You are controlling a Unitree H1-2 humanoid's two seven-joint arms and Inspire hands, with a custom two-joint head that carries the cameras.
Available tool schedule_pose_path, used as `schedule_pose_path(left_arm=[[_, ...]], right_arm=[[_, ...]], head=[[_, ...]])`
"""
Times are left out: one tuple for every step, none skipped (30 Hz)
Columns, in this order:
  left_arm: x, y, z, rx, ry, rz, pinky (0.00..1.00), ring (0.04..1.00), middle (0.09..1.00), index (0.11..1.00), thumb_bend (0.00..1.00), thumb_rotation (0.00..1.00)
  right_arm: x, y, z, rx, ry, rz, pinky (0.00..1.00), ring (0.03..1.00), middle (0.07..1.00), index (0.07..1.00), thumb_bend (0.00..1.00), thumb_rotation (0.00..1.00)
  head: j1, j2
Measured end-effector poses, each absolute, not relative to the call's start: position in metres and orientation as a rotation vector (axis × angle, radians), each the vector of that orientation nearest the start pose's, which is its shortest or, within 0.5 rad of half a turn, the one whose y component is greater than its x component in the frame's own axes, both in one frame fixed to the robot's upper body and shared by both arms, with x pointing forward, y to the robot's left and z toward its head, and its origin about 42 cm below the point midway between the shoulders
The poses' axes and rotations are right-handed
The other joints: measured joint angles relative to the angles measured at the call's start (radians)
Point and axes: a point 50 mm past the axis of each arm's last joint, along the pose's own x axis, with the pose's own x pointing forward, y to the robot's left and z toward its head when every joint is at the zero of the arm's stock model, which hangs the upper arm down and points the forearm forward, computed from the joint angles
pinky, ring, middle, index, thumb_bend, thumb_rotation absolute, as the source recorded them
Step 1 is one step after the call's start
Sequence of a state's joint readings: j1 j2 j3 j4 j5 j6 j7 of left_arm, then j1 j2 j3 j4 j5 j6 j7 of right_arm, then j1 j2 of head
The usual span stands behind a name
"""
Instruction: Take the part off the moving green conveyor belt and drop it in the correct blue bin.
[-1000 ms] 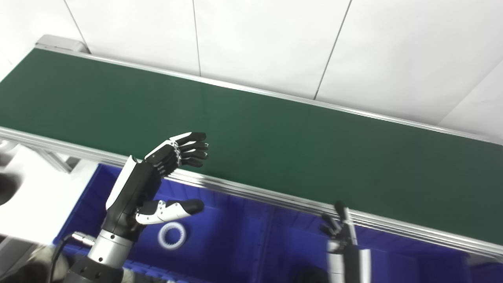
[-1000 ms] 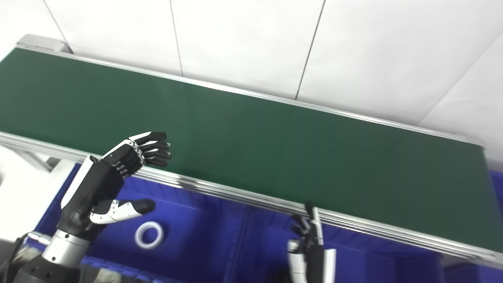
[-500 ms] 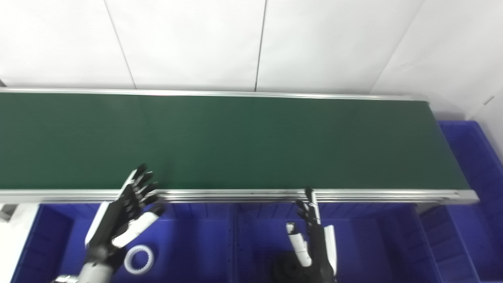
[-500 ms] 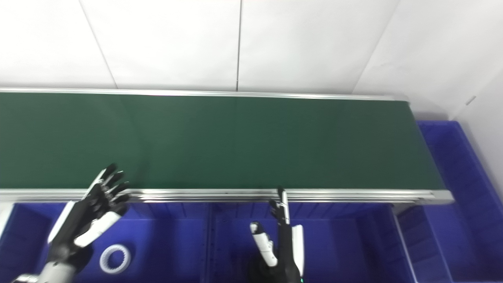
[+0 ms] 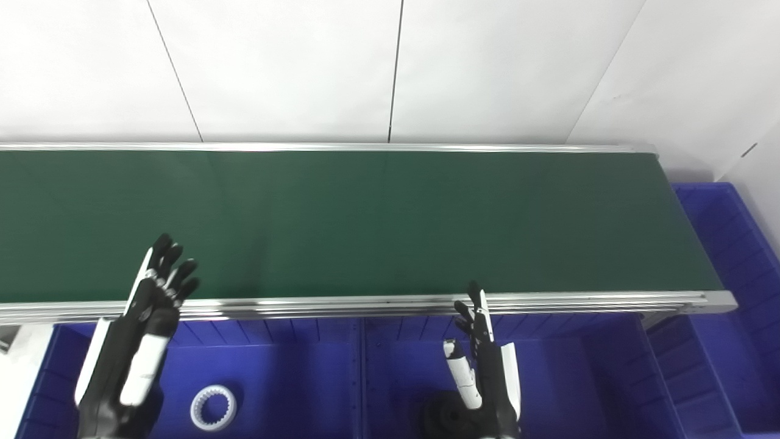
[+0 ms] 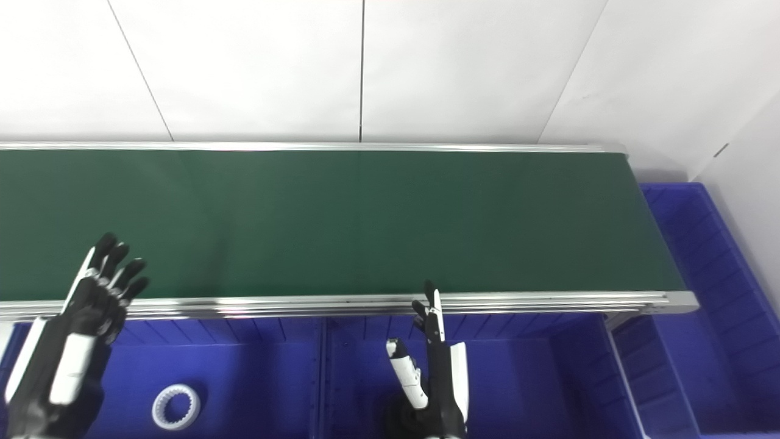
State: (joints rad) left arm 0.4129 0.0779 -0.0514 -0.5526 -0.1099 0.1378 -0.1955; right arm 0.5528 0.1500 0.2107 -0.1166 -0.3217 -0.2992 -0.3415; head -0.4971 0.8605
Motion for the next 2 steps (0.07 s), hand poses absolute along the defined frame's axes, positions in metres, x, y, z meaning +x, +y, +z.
schedule_pose_path(left_arm=[[0.1446,0.2230,0.1493,-0.034,0.005,-0.176,1.00,1.000,1.000,1.000,0.56,0.92],[0.1409,0.2227,0.1476,-0.037,0.018,-0.167,1.00,1.000,1.000,1.000,0.56,0.92]], right_arm=[[0.1008,-0.1469,0.0610,-0.116,0.057,-0.245,0.83,0.890,0.973,0.996,0.76,1.00],[0.1001,-0.1470,0.0631,-0.115,0.052,-0.242,0.83,0.889,0.972,0.993,0.76,1.00]], head=[[0.012,0.003],[0.031,0.009]])
